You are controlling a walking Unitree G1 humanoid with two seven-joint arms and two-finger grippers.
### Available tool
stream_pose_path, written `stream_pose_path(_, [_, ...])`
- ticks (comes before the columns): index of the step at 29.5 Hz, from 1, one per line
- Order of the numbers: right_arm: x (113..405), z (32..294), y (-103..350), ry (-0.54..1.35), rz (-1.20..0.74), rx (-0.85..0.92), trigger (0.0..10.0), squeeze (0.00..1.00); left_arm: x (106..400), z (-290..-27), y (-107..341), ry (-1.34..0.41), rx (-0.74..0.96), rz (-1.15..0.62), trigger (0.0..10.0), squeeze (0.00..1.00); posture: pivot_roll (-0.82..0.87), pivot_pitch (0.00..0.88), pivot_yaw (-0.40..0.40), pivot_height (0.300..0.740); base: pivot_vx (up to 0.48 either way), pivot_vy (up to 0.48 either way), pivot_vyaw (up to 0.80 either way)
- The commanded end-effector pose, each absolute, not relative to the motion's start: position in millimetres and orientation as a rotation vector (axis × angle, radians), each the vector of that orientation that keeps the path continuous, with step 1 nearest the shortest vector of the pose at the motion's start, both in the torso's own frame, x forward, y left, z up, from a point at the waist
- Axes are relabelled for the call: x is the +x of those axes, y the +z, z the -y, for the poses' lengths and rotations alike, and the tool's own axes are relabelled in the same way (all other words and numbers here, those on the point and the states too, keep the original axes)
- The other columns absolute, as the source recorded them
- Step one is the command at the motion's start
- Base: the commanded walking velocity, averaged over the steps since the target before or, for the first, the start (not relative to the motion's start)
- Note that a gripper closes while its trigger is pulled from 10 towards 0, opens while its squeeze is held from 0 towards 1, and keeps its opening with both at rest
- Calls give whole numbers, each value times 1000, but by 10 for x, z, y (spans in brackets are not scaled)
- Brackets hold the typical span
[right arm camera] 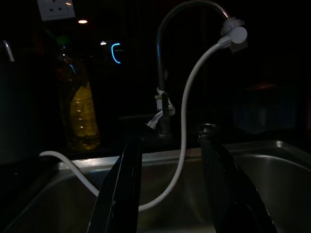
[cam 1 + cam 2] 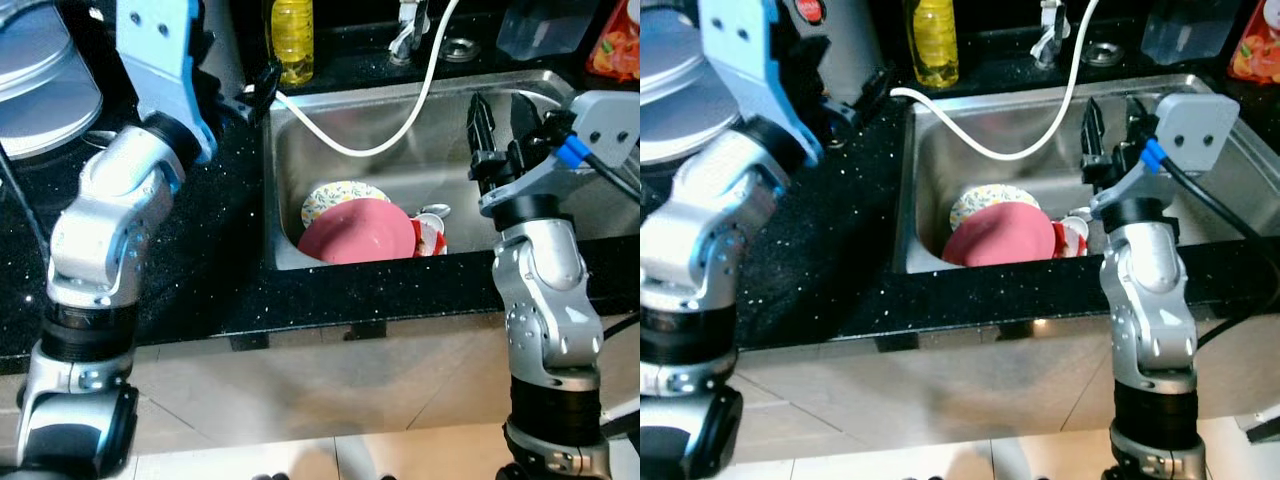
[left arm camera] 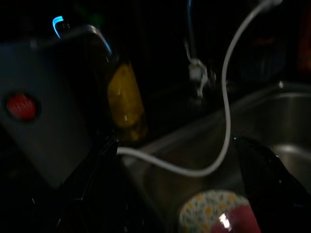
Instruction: Kitchen organization
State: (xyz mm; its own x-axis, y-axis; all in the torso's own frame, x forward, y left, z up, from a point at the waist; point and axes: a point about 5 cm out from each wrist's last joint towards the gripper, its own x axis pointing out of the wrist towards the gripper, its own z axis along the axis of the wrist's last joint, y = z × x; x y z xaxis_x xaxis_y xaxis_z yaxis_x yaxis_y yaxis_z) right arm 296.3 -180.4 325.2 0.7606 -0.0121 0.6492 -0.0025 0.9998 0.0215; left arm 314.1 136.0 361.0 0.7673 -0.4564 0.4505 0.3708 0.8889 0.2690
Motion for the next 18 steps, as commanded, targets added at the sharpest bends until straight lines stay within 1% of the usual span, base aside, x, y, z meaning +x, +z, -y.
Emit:
stream_pose_path(1, [2953,1813,3210,-14,707,22,10000,0,3114,-1351,3583,-450,183,535,10000,0,-65,161,111,740,0,0,0])
stream_pose_path(2, [2977,1811,3161,-13,692,19,10000,0,3106,-1355,3434,-435,173,500,10000,0,-70,151,99,740,0,0,0])
stream_pose_path(3, [2977,1811,3161,-13,692,19,10000,0,3106,-1355,3434,-435,173,500,10000,0,-70,151,99,740,0,0,0])
stream_pose_path(4, [2995,1798,3132,-6,682,17,10000,0,3079,-1350,3335,-426,178,493,10000,0,-73,147,93,740,0,0,0])
stream_pose_path(8, [3017,1787,3118,2,676,16,10000,0,3053,-1345,3300,-407,193,508,10000,0,-76,134,72,740,0,0,0])
stream_pose_path(10, [3064,1749,3079,28,656,18,10000,0,3053,-1333,3310,-376,193,537,10000,0,-76,108,37,740,0,0,0])
stream_pose_path(14, [3083,1730,3060,40,646,19,10000,0,3056,-1325,3312,-367,192,545,10000,0,-76,108,37,740,0,0,0])
stream_pose_path(16, [3127,1640,3013,84,623,20,10000,0,3075,-1324,3281,-338,162,545,10000,0,-80,82,4,740,0,0,0])
stream_pose_path(17, [3148,1594,2997,108,615,20,10000,0,3088,-1345,3262,-319,125,539,10000,0,-80,74,-7,740,0,0,0])
stream_pose_path(18, [3148,1594,2997,108,615,20,10000,0,3088,-1345,3262,-319,125,539,10000,0,-80,74,-7,740,0,0,0])
